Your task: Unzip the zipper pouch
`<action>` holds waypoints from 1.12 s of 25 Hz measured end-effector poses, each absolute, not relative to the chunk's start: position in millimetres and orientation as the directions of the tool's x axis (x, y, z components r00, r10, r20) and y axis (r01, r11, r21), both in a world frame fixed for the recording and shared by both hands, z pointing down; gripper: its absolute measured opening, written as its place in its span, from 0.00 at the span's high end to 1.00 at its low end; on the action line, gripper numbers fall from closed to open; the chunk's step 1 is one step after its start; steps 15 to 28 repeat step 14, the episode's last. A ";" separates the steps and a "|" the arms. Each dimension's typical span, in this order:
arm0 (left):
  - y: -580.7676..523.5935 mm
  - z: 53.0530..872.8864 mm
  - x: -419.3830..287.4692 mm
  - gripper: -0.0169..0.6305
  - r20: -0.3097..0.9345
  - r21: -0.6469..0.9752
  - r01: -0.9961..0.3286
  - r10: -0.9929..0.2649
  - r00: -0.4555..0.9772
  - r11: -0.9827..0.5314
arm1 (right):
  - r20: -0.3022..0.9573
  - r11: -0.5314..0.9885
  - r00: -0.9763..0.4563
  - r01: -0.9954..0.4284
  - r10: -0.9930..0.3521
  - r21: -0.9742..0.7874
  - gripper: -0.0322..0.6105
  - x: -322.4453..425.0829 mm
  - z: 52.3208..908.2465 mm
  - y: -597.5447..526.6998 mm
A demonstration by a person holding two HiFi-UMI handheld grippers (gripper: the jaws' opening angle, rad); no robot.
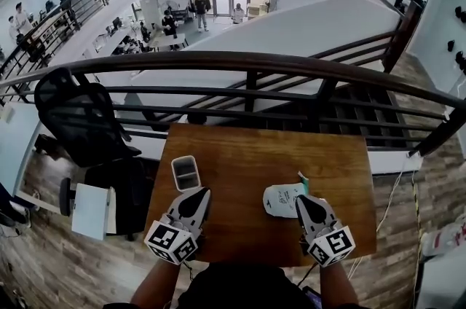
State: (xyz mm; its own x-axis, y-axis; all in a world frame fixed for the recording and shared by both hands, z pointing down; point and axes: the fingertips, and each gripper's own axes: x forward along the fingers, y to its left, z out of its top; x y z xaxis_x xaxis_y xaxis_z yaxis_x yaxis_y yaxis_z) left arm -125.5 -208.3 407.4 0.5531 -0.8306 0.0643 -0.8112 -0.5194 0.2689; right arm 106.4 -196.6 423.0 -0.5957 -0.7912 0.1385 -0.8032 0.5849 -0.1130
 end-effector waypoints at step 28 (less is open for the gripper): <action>-198.2 412.0 -124.1 0.95 0.050 0.308 -0.809 -0.841 0.539 -0.500 | 0.145 0.616 -0.630 -0.776 -0.763 -0.133 0.96 98.3 430.3 -190.4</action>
